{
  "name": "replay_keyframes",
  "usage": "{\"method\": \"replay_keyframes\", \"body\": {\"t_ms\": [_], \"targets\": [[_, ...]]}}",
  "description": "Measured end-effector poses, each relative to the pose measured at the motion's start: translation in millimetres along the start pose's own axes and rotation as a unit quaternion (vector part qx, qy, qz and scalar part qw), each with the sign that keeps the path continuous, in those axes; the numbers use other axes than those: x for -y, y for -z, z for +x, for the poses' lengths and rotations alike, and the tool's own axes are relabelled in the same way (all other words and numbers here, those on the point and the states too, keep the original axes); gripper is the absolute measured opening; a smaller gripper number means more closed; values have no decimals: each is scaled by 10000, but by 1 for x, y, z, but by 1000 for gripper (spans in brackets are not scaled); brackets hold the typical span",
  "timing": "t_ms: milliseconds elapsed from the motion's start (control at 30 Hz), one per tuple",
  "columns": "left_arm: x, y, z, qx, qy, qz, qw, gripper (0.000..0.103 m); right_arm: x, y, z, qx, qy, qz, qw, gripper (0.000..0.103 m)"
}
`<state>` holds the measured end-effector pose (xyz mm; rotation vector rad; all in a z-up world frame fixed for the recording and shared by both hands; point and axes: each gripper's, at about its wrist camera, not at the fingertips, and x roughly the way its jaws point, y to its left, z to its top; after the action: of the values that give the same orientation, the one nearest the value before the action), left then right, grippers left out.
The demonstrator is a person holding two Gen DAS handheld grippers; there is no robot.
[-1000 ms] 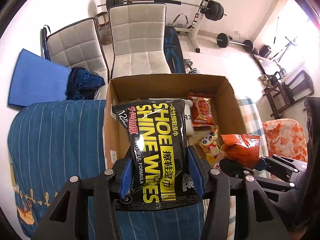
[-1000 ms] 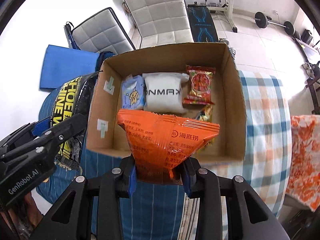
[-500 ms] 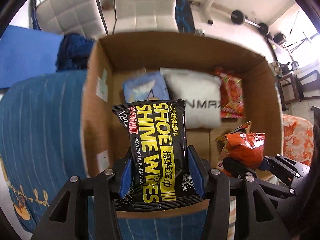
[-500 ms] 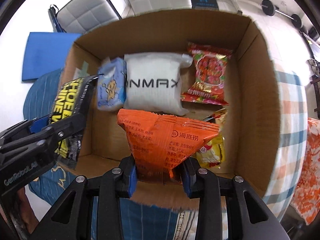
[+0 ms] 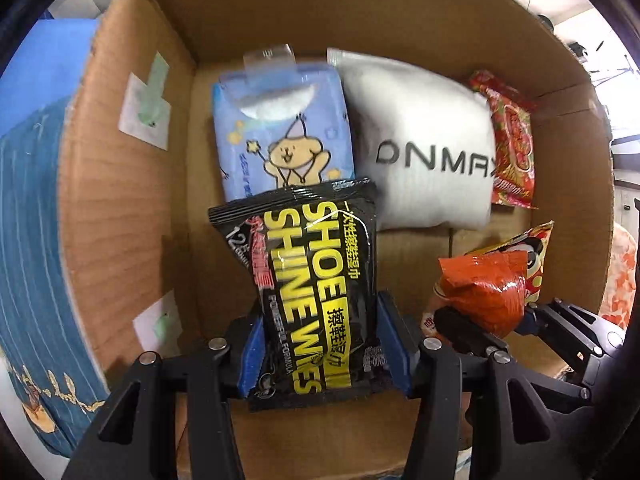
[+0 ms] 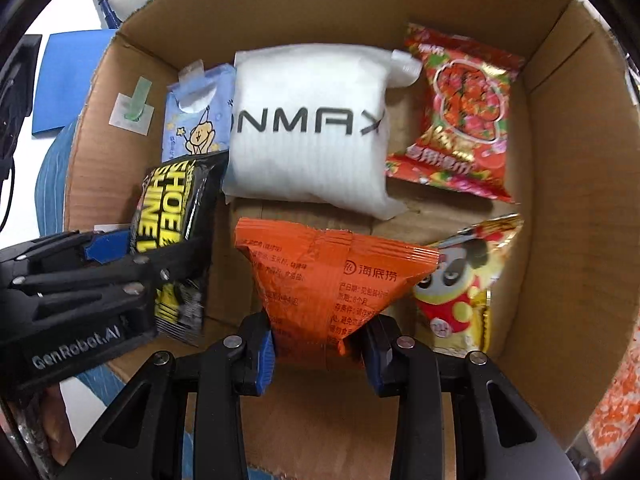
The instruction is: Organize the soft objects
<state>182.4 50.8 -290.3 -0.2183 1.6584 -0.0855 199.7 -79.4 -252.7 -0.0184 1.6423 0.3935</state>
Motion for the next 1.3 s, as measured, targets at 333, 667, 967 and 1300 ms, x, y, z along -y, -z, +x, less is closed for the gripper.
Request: {"method": "replay_keyframes", "body": {"t_ms": [333, 667, 967, 1300], "targets": [[-10, 0, 24, -409, 171, -37, 9990, 50, 0, -11, 24, -284, -41, 41, 9996, 39], [-32, 15, 26, -499, 184, -206, 9984, 50, -13, -1, 39, -367, 140, -22, 9992, 71], [-28, 23, -8, -258, -41, -126, 9996, 50, -22, 3, 20, -270, 432, -253, 9984, 74], [-28, 36, -47, 291, -258, -173, 9991, 81, -17, 15, -7, 4, 541, -41, 9985, 103]]}}
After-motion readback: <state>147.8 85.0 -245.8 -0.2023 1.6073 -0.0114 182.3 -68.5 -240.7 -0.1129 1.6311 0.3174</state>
